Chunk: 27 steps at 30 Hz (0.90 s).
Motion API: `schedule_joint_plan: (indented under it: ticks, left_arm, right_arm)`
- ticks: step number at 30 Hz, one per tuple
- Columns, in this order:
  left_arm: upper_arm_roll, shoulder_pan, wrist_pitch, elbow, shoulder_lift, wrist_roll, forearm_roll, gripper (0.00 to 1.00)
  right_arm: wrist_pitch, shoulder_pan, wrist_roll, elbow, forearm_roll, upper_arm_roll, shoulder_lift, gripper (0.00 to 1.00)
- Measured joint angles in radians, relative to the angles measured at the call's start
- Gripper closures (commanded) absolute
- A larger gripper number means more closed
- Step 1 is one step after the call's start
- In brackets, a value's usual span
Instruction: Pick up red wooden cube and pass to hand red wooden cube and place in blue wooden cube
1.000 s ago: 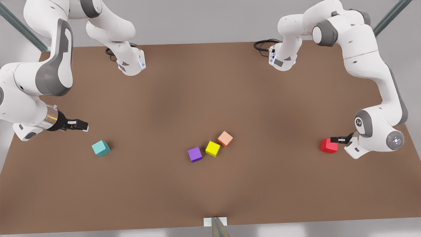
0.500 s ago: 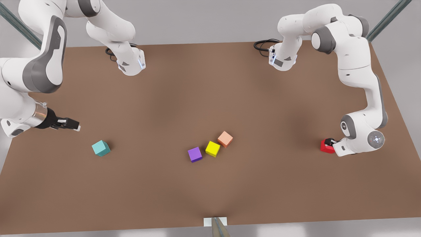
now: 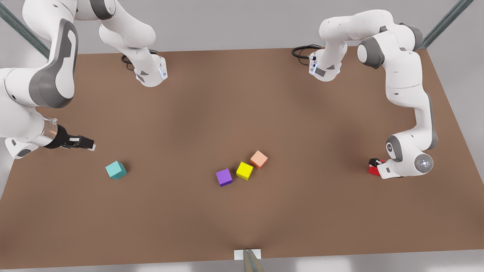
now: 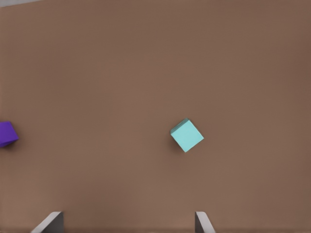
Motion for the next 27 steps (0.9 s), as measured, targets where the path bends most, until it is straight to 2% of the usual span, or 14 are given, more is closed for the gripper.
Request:
schedule_joint_plan:
  ticks: [3, 4, 6, 11, 14, 17, 21, 23, 27]
  left_arm:
    - [0.000, 0.000, -0.001, 0.000, 0.001, -0.019, 0.000, 0.00]
    - [-0.001, 0.000, -0.001, 0.000, 0.001, -0.026, 0.000, 0.14]
    - [-0.003, -0.001, 0.000, 0.000, 0.001, -0.040, -0.009, 0.26]
    - [-0.049, -0.006, -0.031, 0.012, -0.042, -0.106, -0.019, 0.26]
    - [-0.110, -0.007, -0.199, 0.195, -0.050, -0.180, -0.095, 0.25]
    - [-0.328, -0.008, -0.391, 0.365, -0.004, -0.283, -0.232, 0.24]
    - [-0.618, -0.016, -0.477, 0.477, 0.117, -0.436, -0.465, 0.25]
    - [-0.721, -0.022, -0.444, 0.488, 0.176, -0.507, -0.579, 0.28]
    - [-0.806, -0.041, -0.326, 0.493, 0.240, -0.631, -0.757, 0.28]
  right_arm:
    - [-0.001, 0.004, 0.000, -0.004, 0.000, 0.001, 0.001, 0.00]
    - [-0.001, 0.005, 0.000, -0.006, 0.000, 0.002, 0.001, 0.00]
    - [-0.002, 0.006, -0.001, -0.008, 0.000, 0.002, 0.002, 0.00]
    - [-0.001, 0.006, -0.006, -0.010, 0.018, 0.003, 0.028, 0.00]
    - [0.002, 0.002, -0.055, 0.005, 0.163, 0.013, 0.146, 0.00]
    - [0.001, 0.019, -0.123, 0.017, 0.434, 0.116, 0.310, 0.00]
    - [0.026, 0.032, -0.266, 0.237, 0.742, 0.295, 0.642, 0.00]
    - [0.084, 0.040, -0.379, 0.263, 0.812, 0.366, 0.704, 0.00]
    - [0.185, 0.043, -0.670, 0.259, 0.902, 0.402, 0.722, 0.00]
